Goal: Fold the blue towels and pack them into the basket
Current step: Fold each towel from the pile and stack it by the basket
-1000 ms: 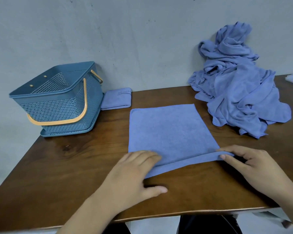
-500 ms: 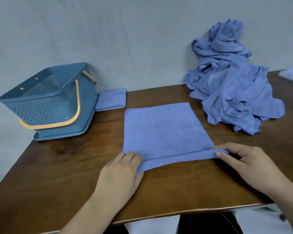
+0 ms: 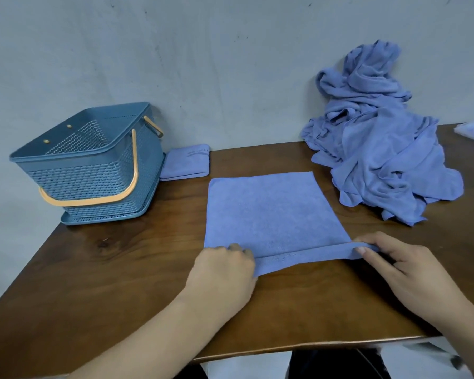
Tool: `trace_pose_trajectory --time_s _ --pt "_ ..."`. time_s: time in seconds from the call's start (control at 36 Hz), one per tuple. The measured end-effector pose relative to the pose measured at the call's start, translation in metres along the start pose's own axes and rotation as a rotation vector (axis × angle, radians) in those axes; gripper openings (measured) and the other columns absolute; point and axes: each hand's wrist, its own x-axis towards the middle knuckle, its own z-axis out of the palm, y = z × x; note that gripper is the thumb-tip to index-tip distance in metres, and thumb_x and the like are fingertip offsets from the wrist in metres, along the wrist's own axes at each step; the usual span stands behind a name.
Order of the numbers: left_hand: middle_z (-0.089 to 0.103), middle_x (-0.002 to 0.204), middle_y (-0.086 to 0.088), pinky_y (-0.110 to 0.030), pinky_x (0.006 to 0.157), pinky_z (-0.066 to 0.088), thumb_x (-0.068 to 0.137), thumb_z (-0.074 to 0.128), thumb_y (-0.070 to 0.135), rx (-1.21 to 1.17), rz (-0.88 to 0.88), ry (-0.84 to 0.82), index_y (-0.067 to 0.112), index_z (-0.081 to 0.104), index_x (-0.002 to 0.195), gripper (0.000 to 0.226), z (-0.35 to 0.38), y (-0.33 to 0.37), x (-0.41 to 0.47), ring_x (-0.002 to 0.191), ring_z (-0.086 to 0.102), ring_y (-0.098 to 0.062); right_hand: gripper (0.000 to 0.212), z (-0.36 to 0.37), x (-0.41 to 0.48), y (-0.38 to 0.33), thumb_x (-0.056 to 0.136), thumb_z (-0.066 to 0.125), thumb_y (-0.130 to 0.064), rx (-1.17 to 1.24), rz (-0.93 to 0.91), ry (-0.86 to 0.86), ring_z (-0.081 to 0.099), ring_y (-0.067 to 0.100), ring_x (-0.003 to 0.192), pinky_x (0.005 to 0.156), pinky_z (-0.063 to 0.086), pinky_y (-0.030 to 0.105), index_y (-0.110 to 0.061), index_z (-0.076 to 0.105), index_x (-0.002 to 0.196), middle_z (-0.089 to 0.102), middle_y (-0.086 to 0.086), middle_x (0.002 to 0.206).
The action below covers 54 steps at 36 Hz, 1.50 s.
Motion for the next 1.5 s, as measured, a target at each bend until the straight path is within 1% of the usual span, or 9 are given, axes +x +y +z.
trace_pose_trajectory --time_s 0.08,0.17,0.31,0.44,0.69,0.92,1.03,1.17,1.5 --pt "0.047 0.053 0.002 -0.022 0.041 0.013 0.038 0.092 0.017 -0.033 0.010 0.066 0.021 0.060 0.059 0.039 0.001 -0.010 -0.010 0.034 0.042 -0.017 0.026 0.000 0.001 0.006 0.100 0.056 -0.053 0.003 0.019 0.000 0.067 0.017 0.073 0.069 0.050 0.032 -0.031 0.070 0.104 0.073 -0.008 0.085" --pt "0.061 0.067 0.006 -0.027 0.042 0.042 0.047 0.094 0.011 -0.211 -0.024 0.126 0.023 0.069 0.071 0.036 0.014 -0.027 -0.035 0.045 0.056 -0.018 0.023 -0.001 0.001 0.007 0.100 0.057 -0.053 0.008 0.031 -0.011 0.064 0.019 0.068 0.067 0.049 0.032 -0.034 0.070 0.104 0.072 -0.007 0.081" --pt "0.065 0.129 0.040 -0.014 0.108 0.045 0.100 0.072 0.038 -0.808 -0.182 0.104 0.049 0.073 0.127 0.029 0.035 -0.060 -0.071 0.126 0.057 0.015 0.018 -0.001 0.003 -0.001 0.101 0.060 -0.047 0.065 0.040 -0.031 0.071 0.007 0.084 0.075 0.050 0.023 -0.040 0.073 0.113 0.077 -0.018 0.102" --pt "0.078 0.107 0.011 -0.036 0.089 0.055 0.103 0.056 0.059 -1.144 -0.326 0.124 0.036 0.072 0.126 0.036 0.039 -0.072 -0.056 0.095 0.073 -0.011 0.015 -0.002 0.021 -0.017 0.101 0.065 -0.039 0.216 0.047 0.019 0.071 0.000 0.097 0.083 0.050 0.015 -0.038 0.077 0.110 0.078 -0.016 0.105" --pt "0.076 0.104 -0.005 -0.055 0.097 0.053 0.100 0.055 0.060 -1.443 -0.571 0.390 0.018 0.070 0.101 0.044 0.037 -0.100 0.057 0.104 0.072 -0.029 0.012 0.008 0.136 -0.025 0.107 0.060 -0.040 0.464 0.092 0.185 0.069 0.002 0.101 0.088 0.054 0.036 -0.044 0.071 0.110 0.076 -0.012 0.106" --pt "0.059 0.083 0.000 -0.032 0.065 0.040 0.107 0.052 0.045 -1.351 -0.847 0.253 0.006 0.062 0.098 0.042 0.081 -0.121 0.160 0.073 0.053 -0.015 0.035 0.051 0.238 0.002 0.107 0.054 -0.044 0.287 0.230 0.106 0.062 0.015 0.094 0.077 0.046 0.030 -0.035 0.052 0.141 0.068 -0.001 0.119" --pt "0.067 0.088 0.010 -0.026 0.061 0.041 0.102 0.062 0.042 -1.223 -0.821 0.244 0.034 0.050 0.128 0.030 0.098 -0.118 0.157 0.070 0.062 -0.006 0.008 0.067 0.233 0.023 0.100 0.060 -0.049 0.216 0.245 0.104 0.063 0.004 0.077 0.067 0.043 0.030 -0.047 0.055 0.106 0.070 -0.014 0.088" --pt "0.066 0.091 0.004 -0.017 0.056 0.041 0.101 0.062 0.024 -1.096 -0.674 0.228 0.041 0.056 0.114 0.023 0.108 -0.116 0.153 0.074 0.061 -0.002 0.012 0.072 0.227 0.035 0.097 0.064 -0.030 0.125 0.184 0.037 0.061 0.006 0.070 0.066 0.048 0.029 -0.041 0.069 0.095 0.066 -0.016 0.079" --pt "0.058 0.083 0.018 -0.006 0.066 0.040 0.110 0.052 0.020 -0.953 -0.681 0.268 0.028 0.069 0.130 0.028 0.100 -0.112 0.150 0.078 0.058 0.001 0.035 0.077 0.226 0.024 0.108 0.053 -0.018 -0.027 0.151 0.088 0.060 0.007 0.111 0.085 0.042 0.021 -0.028 0.066 0.138 0.065 -0.011 0.134"
